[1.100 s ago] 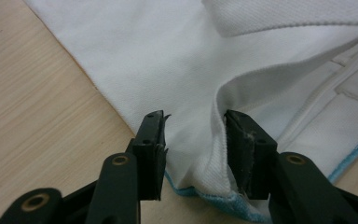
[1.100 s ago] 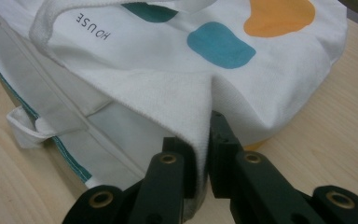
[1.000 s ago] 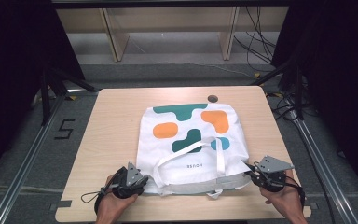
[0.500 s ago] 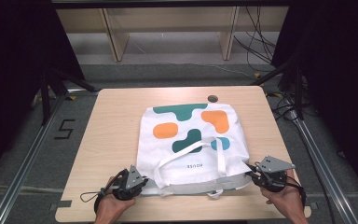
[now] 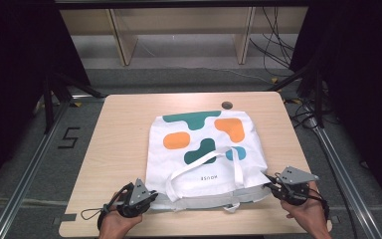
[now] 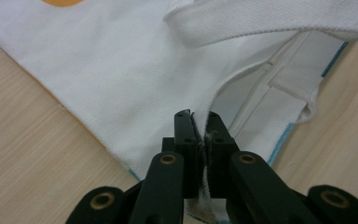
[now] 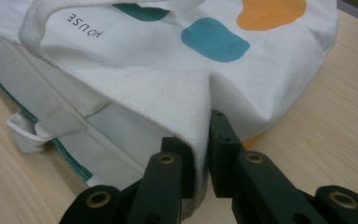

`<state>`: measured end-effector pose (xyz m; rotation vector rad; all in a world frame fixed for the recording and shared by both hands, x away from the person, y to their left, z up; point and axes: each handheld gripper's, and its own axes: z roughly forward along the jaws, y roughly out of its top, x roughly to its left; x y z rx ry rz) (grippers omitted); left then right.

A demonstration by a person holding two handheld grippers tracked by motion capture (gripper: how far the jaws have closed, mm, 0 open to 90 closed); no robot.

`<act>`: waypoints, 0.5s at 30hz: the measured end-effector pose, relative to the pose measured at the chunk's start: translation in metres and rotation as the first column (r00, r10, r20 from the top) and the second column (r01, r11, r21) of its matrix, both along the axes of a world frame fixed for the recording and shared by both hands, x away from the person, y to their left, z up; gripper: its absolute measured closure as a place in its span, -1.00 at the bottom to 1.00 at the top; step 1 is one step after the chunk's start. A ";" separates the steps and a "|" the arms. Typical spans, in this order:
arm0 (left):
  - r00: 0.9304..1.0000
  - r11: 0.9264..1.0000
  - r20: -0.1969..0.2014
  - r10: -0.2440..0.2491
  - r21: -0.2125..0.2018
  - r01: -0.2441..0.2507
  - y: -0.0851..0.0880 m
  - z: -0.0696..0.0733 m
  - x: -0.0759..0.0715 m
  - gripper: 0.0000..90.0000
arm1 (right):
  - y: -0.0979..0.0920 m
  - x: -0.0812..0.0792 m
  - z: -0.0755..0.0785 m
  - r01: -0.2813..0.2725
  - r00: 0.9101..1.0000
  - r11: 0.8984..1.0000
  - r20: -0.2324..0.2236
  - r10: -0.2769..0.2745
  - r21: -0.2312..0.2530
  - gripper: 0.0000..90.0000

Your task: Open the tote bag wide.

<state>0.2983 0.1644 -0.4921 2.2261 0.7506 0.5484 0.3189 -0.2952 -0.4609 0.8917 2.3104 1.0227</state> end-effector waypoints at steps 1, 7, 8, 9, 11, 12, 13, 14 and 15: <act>1.000 1.000 0.000 0.000 0.000 0.000 0.000 0.000 0.000 0.91 | 0.000 -0.002 0.001 0.015 1.000 1.000 0.010 -0.015 0.000 0.87; 1.000 0.999 -0.011 -0.009 -0.046 0.008 0.000 0.004 -0.005 0.91 | -0.003 0.000 0.006 0.000 1.000 1.000 0.022 0.000 0.015 0.88; 1.000 0.999 -0.016 -0.013 -0.035 0.012 0.000 0.005 -0.006 0.91 | -0.004 0.000 0.007 0.002 1.000 1.000 0.024 -0.002 0.019 0.88; 1.000 0.999 -0.015 -0.026 -0.045 0.025 0.000 0.009 -0.007 0.91 | -0.005 -0.001 0.012 0.003 1.000 1.000 0.028 -0.004 0.029 0.88; 0.999 0.999 -0.019 -0.037 -0.018 0.037 0.002 0.012 -0.007 0.91 | -0.005 -0.003 0.015 0.023 0.999 0.999 0.022 -0.024 0.042 0.88; 0.998 0.997 -0.038 -0.046 -0.062 0.043 0.001 0.014 -0.007 0.91 | -0.006 -0.001 0.017 0.006 0.999 0.999 0.036 -0.007 0.040 0.89; 0.998 0.997 -0.038 -0.046 -0.062 0.043 0.001 0.014 -0.007 0.91 | -0.006 -0.001 0.017 0.006 0.999 0.999 0.036 -0.007 0.040 0.89; 0.998 0.997 -0.045 -0.047 -0.065 0.044 0.003 0.017 -0.007 0.91 | -0.006 -0.003 0.019 0.021 1.000 0.998 0.018 -0.022 0.055 0.89; 0.998 0.997 -0.045 -0.042 -0.074 0.039 0.004 0.019 -0.006 0.91 | -0.008 0.001 0.022 -0.004 0.999 0.999 0.037 0.003 0.041 0.89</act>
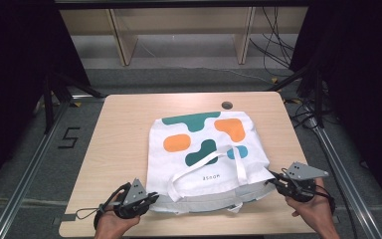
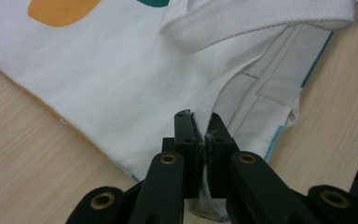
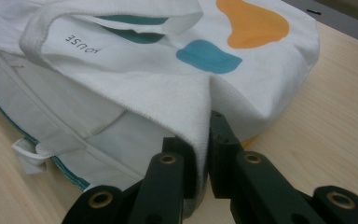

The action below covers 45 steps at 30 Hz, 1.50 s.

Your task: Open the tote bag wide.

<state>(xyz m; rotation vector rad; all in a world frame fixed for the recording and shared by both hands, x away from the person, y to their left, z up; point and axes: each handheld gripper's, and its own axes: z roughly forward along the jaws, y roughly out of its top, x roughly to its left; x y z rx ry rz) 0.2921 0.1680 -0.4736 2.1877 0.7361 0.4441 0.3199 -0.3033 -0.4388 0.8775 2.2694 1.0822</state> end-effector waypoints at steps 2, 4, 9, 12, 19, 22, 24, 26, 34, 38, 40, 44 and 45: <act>1.000 1.000 -0.017 -0.012 -0.007 0.012 0.003 0.008 0.001 0.91 | 0.001 0.001 0.005 -0.005 1.000 1.000 -0.012 0.005 0.011 0.90; 0.999 0.999 -0.039 -0.037 0.020 0.038 0.004 0.018 0.005 0.91 | 0.002 0.004 0.015 -0.027 0.999 1.000 -0.027 0.027 0.003 0.90; 0.993 0.998 -0.099 -0.068 -0.008 0.067 0.005 0.043 0.015 0.91 | 0.000 0.016 0.045 -0.075 0.995 0.997 -0.069 0.074 -0.016 0.90; 0.991 0.997 -0.108 -0.076 -0.003 0.076 0.006 0.050 0.018 0.91 | 0.001 0.019 0.050 -0.087 0.993 0.996 -0.079 0.085 -0.020 0.90; 0.988 0.996 -0.130 -0.088 0.023 0.091 0.011 0.076 0.031 0.92 | 0.007 0.028 0.074 -0.125 0.983 0.991 -0.142 0.117 -0.043 0.89; 0.988 0.993 -0.121 -0.099 0.045 0.105 0.010 0.089 0.034 0.92 | 0.010 0.033 0.083 -0.135 0.980 0.989 -0.152 0.125 -0.054 0.90; 0.985 0.988 -0.119 -0.126 0.074 0.136 0.010 0.095 0.036 0.92 | 0.010 0.036 0.089 -0.146 0.975 0.989 -0.173 0.138 -0.038 0.90; 0.985 0.991 -0.140 -0.102 0.076 0.113 0.008 0.104 0.038 0.92 | 0.009 0.040 0.094 -0.154 0.975 0.986 -0.174 0.141 -0.059 0.90; 0.975 0.982 -0.170 -0.146 0.092 0.163 0.013 0.155 0.059 0.92 | 0.011 0.054 0.137 -0.166 0.965 0.983 -0.220 0.146 -0.075 0.91; 0.977 0.985 -0.158 -0.145 0.074 0.159 0.016 0.169 0.065 0.93 | 0.012 0.059 0.153 -0.155 0.965 0.985 -0.225 0.135 -0.072 0.92; 0.974 0.983 -0.159 -0.162 0.065 0.174 0.020 0.184 0.072 0.93 | 0.012 0.065 0.170 -0.166 0.966 0.980 -0.220 0.138 -0.112 0.94; 0.975 0.982 -0.163 -0.151 0.086 0.166 0.020 0.201 0.080 0.93 | 0.017 0.072 0.189 -0.155 0.970 0.980 -0.206 0.127 -0.125 0.95; 0.976 0.983 -0.160 -0.146 0.089 0.162 0.020 0.206 0.083 0.93 | 0.017 0.073 0.194 -0.159 0.970 0.978 -0.206 0.130 -0.134 0.95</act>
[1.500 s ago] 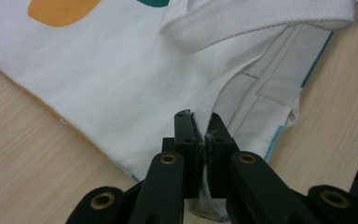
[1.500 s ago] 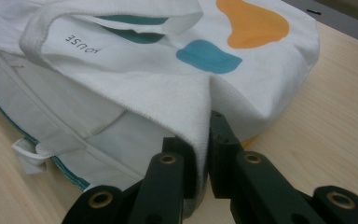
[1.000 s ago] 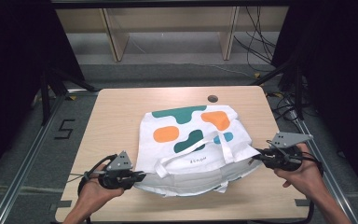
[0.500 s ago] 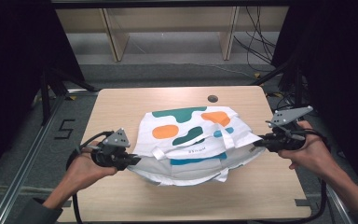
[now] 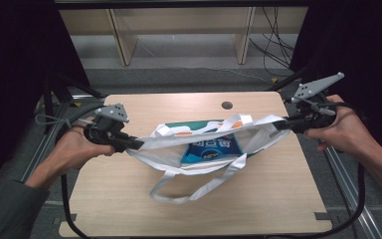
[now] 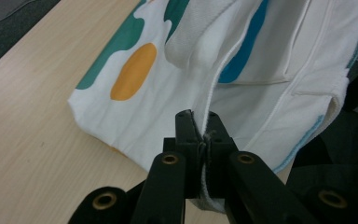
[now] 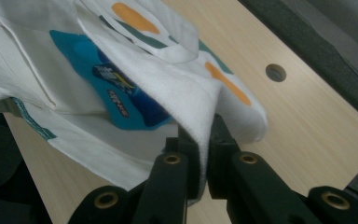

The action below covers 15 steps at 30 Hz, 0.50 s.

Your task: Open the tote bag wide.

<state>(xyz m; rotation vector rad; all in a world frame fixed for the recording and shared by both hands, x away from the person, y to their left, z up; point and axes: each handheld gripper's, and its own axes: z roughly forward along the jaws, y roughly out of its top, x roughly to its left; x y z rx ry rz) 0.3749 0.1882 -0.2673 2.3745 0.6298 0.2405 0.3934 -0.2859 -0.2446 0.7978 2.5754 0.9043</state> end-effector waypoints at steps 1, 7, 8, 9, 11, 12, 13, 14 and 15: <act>1.000 1.000 0.000 0.000 0.000 0.000 0.000 0.000 0.000 0.93 | 0.001 0.000 0.005 0.006 1.000 1.000 0.006 -0.006 -0.008 0.95; 0.999 1.000 0.038 0.011 -0.015 -0.011 0.002 0.030 0.004 0.94 | 0.000 0.002 0.025 -0.011 0.999 1.000 0.050 0.012 -0.018 0.96; 0.999 0.999 0.042 0.015 -0.029 -0.014 0.002 0.039 0.005 0.94 | -0.001 0.002 0.033 -0.006 0.997 1.000 0.073 0.007 -0.012 0.96; 0.999 0.999 0.040 0.020 -0.032 -0.018 0.002 0.042 0.005 0.94 | -0.002 0.002 0.036 -0.005 0.998 1.000 0.070 0.006 -0.009 0.96; 0.999 0.999 0.031 0.017 -0.028 -0.016 0.001 0.047 0.005 0.94 | -0.003 0.003 0.039 -0.005 0.997 1.000 0.077 0.006 -0.010 0.96; 0.999 1.000 0.046 0.023 -0.015 -0.022 0.000 0.055 0.004 0.94 | -0.003 0.002 0.045 0.002 0.996 1.000 0.087 -0.001 -0.007 0.97; 0.999 1.000 0.046 0.023 -0.015 -0.022 0.000 0.055 0.004 0.94 | -0.003 0.002 0.045 0.002 0.996 1.000 0.087 -0.001 -0.007 0.97; 0.999 1.000 0.043 0.013 -0.011 -0.013 -0.001 0.058 0.005 0.94 | -0.005 0.003 0.049 0.000 0.995 1.000 0.099 0.001 -0.009 0.97; 0.999 1.000 0.045 0.021 -0.006 -0.020 -0.001 0.061 0.006 0.94 | -0.005 0.003 0.049 0.000 0.995 1.000 0.099 0.001 -0.009 0.97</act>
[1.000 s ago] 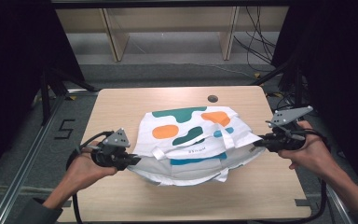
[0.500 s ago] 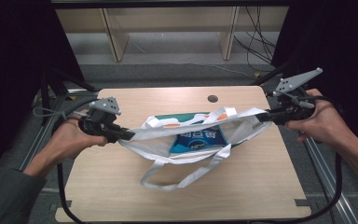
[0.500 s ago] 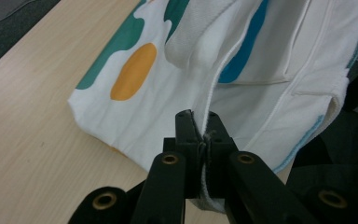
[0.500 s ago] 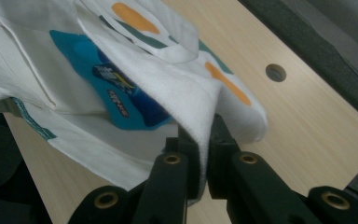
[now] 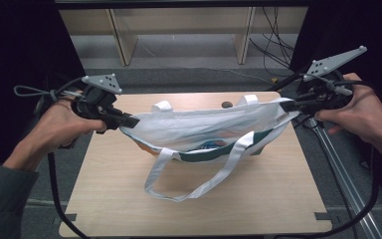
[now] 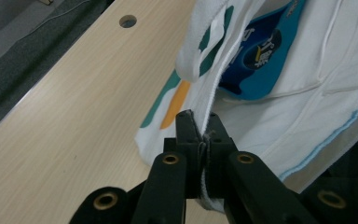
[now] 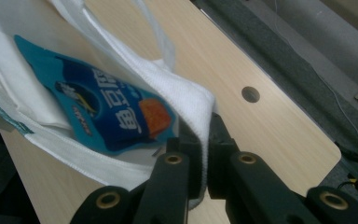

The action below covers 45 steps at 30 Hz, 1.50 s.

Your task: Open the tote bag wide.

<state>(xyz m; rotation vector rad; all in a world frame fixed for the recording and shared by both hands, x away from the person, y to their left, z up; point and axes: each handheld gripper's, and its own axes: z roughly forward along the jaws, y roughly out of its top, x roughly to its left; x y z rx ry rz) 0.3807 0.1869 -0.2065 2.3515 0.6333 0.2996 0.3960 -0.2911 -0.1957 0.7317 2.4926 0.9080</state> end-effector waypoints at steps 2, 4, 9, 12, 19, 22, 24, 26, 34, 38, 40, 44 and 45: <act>1.000 1.000 -0.022 0.004 0.001 -0.004 -0.001 0.005 0.003 0.94 | -0.001 0.001 0.003 0.000 1.000 1.000 -0.005 0.000 0.011 0.97; 0.999 1.000 -0.033 0.013 0.007 -0.013 -0.002 0.008 0.007 0.94 | -0.002 0.003 0.006 0.005 1.000 1.000 -0.008 -0.005 0.015 0.97; 0.999 0.999 -0.042 0.022 0.027 -0.021 -0.008 0.012 0.012 0.94 | -0.005 0.006 0.008 0.002 0.999 1.000 -0.036 -0.002 0.001 0.97; 0.998 0.999 -0.037 0.047 0.021 -0.046 -0.011 0.011 0.022 0.94 | -0.007 0.011 0.005 0.013 0.999 1.000 -0.050 -0.012 0.015 0.97; 0.997 0.997 0.001 0.080 -0.002 -0.080 -0.010 0.005 0.043 0.94 | -0.007 0.020 -0.002 0.032 0.999 0.999 -0.009 -0.032 -0.004 0.96; 0.996 0.996 0.018 0.089 0.007 -0.089 -0.011 0.009 0.045 0.94 | -0.005 0.028 0.003 0.049 0.999 0.999 0.008 -0.049 0.008 0.96; 0.995 0.995 0.025 0.093 0.025 -0.094 -0.010 0.014 0.043 0.94 | -0.002 0.028 0.006 0.054 0.998 0.999 0.016 -0.054 0.003 0.96; 0.995 0.995 0.020 0.094 0.026 -0.095 -0.009 0.015 0.042 0.94 | -0.002 0.027 0.010 0.042 0.999 0.999 0.008 -0.042 -0.001 0.96; 0.996 0.995 -0.013 0.091 0.031 -0.091 -0.008 0.042 0.022 0.94 | -0.001 0.010 0.024 0.034 0.999 0.999 0.017 -0.034 0.019 0.97; 0.997 0.996 -0.025 0.071 0.048 -0.070 -0.008 0.052 0.015 0.94 | -0.002 0.002 0.039 0.024 1.000 1.000 0.019 -0.024 0.012 0.97; 0.997 0.996 -0.031 0.072 0.063 -0.070 -0.010 0.048 0.016 0.94 | -0.001 0.003 0.037 0.023 1.000 1.000 0.018 -0.023 0.004 0.97; 0.995 0.994 -0.070 0.076 0.089 -0.070 -0.015 0.026 0.027 0.94 | 0.001 0.007 0.025 0.037 0.999 0.999 -0.011 -0.038 -0.023 0.96; 0.994 0.994 -0.079 0.075 0.088 -0.068 -0.016 0.019 0.032 0.94 | 0.000 0.010 0.020 0.034 0.999 0.999 -0.029 -0.035 -0.039 0.96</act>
